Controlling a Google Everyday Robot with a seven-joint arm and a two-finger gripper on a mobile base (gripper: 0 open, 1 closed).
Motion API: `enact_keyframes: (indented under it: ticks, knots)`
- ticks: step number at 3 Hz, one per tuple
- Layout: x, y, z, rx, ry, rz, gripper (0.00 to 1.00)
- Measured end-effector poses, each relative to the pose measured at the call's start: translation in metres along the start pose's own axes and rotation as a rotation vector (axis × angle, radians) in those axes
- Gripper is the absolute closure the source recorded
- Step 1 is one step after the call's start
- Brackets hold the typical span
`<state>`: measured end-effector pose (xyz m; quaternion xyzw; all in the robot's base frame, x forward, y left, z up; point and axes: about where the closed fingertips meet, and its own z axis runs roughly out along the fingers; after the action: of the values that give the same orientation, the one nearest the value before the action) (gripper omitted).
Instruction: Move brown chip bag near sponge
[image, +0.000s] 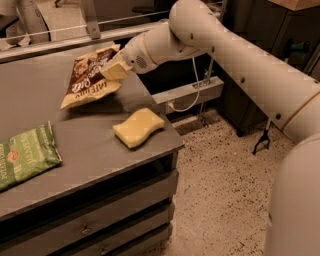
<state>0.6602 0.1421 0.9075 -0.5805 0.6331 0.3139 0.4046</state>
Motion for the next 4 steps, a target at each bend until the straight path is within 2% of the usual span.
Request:
enact_keyframes:
  ticks: [1,2,3,4]
  knots:
    - [0.015,0.034,-0.013,-0.025,0.004,0.036,1.0]
    - [0.038,0.048,-0.026,-0.016,0.022,0.075,1.0]
    - [0.064,0.045,-0.038,0.012,0.033,0.119,0.83]
    - [0.085,0.033,-0.056,0.061,0.048,0.146,0.59]
